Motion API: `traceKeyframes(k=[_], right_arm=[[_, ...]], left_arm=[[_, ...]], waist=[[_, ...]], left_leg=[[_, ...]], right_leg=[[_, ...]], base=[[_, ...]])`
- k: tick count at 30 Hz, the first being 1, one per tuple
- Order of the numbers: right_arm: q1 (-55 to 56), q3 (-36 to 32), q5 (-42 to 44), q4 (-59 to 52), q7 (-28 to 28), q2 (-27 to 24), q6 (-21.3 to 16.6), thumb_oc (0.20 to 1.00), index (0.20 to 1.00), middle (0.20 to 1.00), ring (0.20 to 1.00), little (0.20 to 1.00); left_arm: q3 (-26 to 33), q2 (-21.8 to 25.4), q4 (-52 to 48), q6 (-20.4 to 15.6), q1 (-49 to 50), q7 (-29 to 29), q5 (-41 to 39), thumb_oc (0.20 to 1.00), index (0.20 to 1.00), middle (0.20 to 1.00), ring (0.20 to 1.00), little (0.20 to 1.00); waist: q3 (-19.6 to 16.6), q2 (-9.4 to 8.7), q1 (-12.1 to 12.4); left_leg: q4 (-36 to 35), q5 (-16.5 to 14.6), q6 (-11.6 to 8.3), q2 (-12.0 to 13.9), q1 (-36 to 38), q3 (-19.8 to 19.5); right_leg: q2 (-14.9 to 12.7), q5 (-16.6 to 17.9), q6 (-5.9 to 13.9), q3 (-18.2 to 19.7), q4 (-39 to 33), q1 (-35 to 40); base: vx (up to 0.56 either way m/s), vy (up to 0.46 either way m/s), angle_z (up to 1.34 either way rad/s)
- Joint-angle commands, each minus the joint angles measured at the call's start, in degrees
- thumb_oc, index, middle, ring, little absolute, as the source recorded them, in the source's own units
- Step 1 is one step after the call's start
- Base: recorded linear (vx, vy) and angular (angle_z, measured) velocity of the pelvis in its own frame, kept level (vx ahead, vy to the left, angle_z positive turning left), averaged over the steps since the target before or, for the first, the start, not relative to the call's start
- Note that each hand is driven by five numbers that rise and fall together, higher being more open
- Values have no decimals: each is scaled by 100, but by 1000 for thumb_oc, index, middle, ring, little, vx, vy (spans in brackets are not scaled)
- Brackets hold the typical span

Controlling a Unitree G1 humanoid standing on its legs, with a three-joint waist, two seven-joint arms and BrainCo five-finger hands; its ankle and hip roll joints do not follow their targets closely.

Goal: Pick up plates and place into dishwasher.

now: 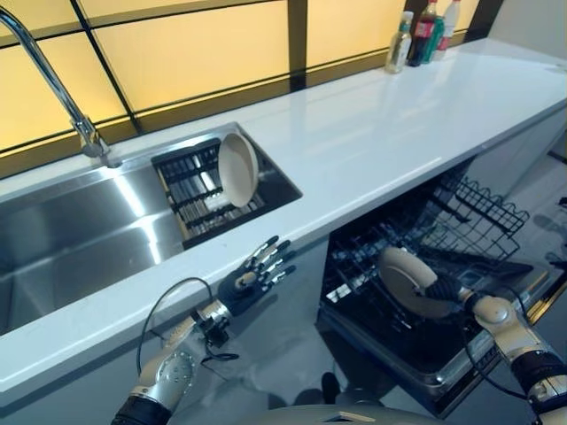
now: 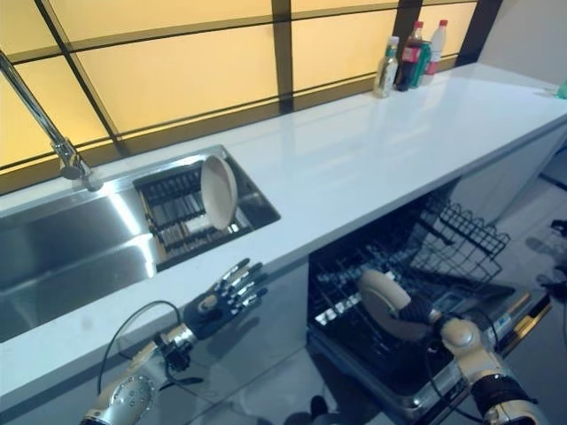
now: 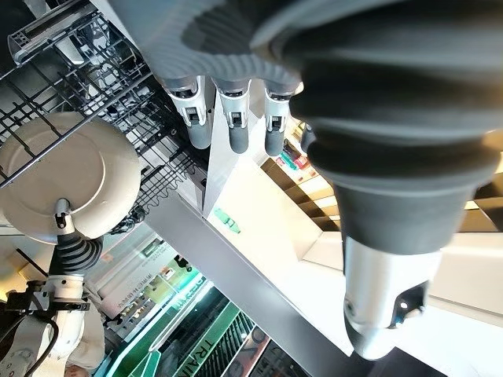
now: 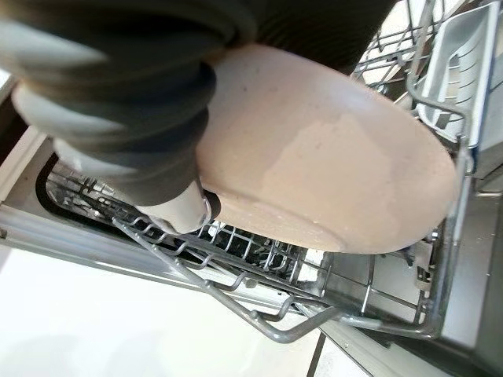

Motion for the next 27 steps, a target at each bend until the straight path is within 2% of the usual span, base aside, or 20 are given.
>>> traceKeyframes(k=[1,8,12,13,14,15,27], right_arm=[[-674,80,-140,315,-256,-147,-468,200,200,200,200,200],[-780,323,-652,871,-837,148,-235,200,200,200,200,200],[-975,342,-605,1254,-1085,187,104,200,200,200,200,200],[-1008,316,-568,1289,-1110,193,184,551,551,551,551,551],[-1029,295,-531,1287,-1117,198,271,827,827,827,827,827],[-1029,281,-533,1281,-1165,213,322,1000,1000,1000,1000,1000],[-902,136,-543,1086,-1395,179,465,1000,1000,1000,1000,1000]], left_arm=[[-290,-45,-193,-194,-175,-140,-345,1000,1000,1000,1000,1000],[-455,-120,-187,-267,-280,-73,-266,1000,1000,1000,1000,1000],[-475,-62,-215,-246,-275,-77,-365,1000,1000,1000,1000,1000],[-461,-58,-220,-227,-269,-86,-377,1000,1000,1000,1000,1000],[-465,-47,-238,-239,-251,-92,-380,1000,1000,1000,1000,1000],[-481,-36,-254,-253,-244,-90,-386,1000,1000,1000,1000,1000],[-456,-52,-373,-182,-252,4,-426,1000,1000,1000,1000,1000]], waist=[[-174,-27,90],[-169,-23,159],[-134,-18,202],[-127,-17,210],[-119,-18,215],[-114,-19,216],[-104,-29,142]], left_leg=[[910,-457,427,74,-616,-237],[958,-465,428,86,-660,-291],[981,-481,422,93,-638,-316],[980,-482,420,98,-626,-314],[990,-490,421,101,-621,-313],[996,-498,423,103,-616,-317],[986,-520,430,105,-566,-287]], right_leg=[[-218,-516,386,-155,1058,-367],[-210,-552,357,-178,1074,-374],[-213,-561,361,-184,1091,-355],[-214,-556,358,-191,1088,-350],[-215,-559,352,-192,1083,-336],[-216,-560,348,-199,1087,-335],[-198,-543,336,-143,1081,-332]], base=[[35,2,1],[5,0,3],[11,3,9],[0,0,0],[0,0,0],[9,4,3],[1,1,1]])
